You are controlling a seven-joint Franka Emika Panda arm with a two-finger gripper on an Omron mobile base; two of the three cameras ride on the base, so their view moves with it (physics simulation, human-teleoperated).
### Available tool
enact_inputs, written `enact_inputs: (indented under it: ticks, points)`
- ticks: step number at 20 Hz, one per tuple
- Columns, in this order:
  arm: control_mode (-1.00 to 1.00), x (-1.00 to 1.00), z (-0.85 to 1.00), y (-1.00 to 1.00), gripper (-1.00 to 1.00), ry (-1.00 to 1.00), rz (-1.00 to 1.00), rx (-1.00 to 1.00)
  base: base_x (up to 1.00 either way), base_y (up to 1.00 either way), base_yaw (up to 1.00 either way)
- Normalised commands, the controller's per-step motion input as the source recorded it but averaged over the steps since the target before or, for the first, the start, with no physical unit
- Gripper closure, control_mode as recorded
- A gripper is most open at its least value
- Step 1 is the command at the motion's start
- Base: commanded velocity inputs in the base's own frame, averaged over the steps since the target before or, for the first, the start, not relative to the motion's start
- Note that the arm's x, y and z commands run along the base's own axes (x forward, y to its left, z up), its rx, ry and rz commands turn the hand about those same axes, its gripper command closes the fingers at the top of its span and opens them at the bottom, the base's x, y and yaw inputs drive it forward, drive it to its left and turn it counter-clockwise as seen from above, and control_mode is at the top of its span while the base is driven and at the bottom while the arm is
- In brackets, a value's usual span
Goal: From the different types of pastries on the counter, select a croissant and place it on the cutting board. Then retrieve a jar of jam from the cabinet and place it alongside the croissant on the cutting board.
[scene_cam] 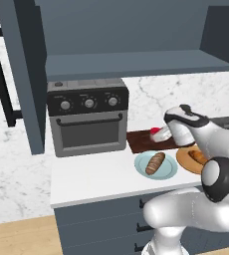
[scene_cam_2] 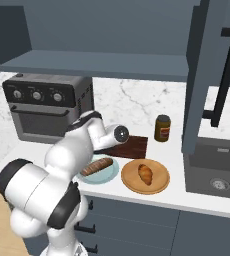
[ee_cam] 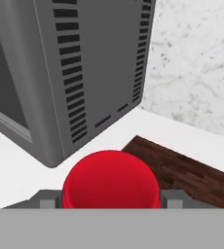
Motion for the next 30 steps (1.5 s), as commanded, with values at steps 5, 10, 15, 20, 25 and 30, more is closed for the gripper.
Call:
enact_inputs:
  ticks: [5, 10, 15, 20, 25, 30]
  points:
    - [-1.00, 0.28, -0.15, 0.00, 1.00, 0.00, 0.00, 0.00, 0.00, 0.00, 0.00]
    - [-1.00, 0.31, -0.14, 0.00, 1.00, 0.00, 0.00, 0.00, 0.00, 0.00, 0.00]
    - [-1.00, 0.23, -0.17, 0.00, 1.00, 0.00, 0.00, 0.00, 0.00, 0.00, 0.00]
    - [-1.00, 0.17, -0.19, 0.00, 1.00, 0.00, 0.00, 0.00, 0.00, 0.00, 0.00]
    - [-1.00, 0.19, -0.15, 0.00, 1.00, 0.00, 0.00, 0.00, 0.00, 0.00, 0.00]
    - [-1.00, 0.16, -0.14, 0.00, 1.00, 0.00, 0.00, 0.00, 0.00, 0.00, 0.00]
